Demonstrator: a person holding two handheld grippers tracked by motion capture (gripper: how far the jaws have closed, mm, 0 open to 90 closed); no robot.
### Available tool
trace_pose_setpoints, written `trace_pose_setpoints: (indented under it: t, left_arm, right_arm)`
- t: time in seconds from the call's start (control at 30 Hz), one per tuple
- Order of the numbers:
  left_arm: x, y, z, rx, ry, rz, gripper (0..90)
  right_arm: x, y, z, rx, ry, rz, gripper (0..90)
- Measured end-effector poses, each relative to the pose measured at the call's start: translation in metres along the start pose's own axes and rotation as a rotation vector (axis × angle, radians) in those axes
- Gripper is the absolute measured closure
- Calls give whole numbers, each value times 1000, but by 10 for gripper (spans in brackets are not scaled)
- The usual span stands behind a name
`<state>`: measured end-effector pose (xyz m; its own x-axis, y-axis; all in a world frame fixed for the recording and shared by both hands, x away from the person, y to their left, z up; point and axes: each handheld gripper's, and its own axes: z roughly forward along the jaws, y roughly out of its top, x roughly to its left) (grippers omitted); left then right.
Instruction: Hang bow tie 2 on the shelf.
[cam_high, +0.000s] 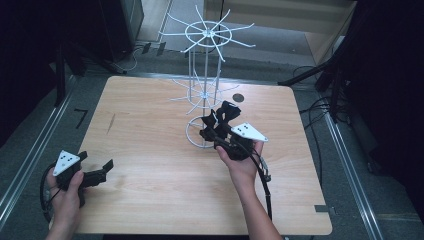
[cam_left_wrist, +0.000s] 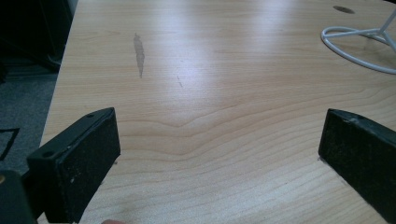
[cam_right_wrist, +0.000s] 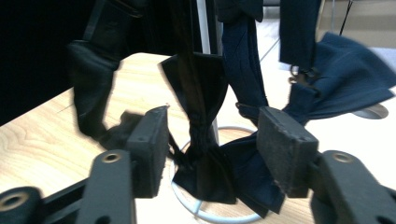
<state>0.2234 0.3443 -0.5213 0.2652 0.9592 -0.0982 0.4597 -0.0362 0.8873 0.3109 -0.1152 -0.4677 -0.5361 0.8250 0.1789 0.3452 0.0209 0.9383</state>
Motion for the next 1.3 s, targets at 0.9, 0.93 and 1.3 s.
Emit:
trace_pose_setpoints:
  t: [0.9,0.93,1.3]
  left_arm:
    - [-1,0,0,9,1,6,0]
    - [-1,0,0,9,0,7,0]
    - [-1,0,0,9,0,7,0]
  right_arm:
    - [-15,-21,-49,7,-5,-6,62]
    - [-16,-23,-51,8,-8,-6,60]
    - [-31,-33,-67,19,-29,25,58]
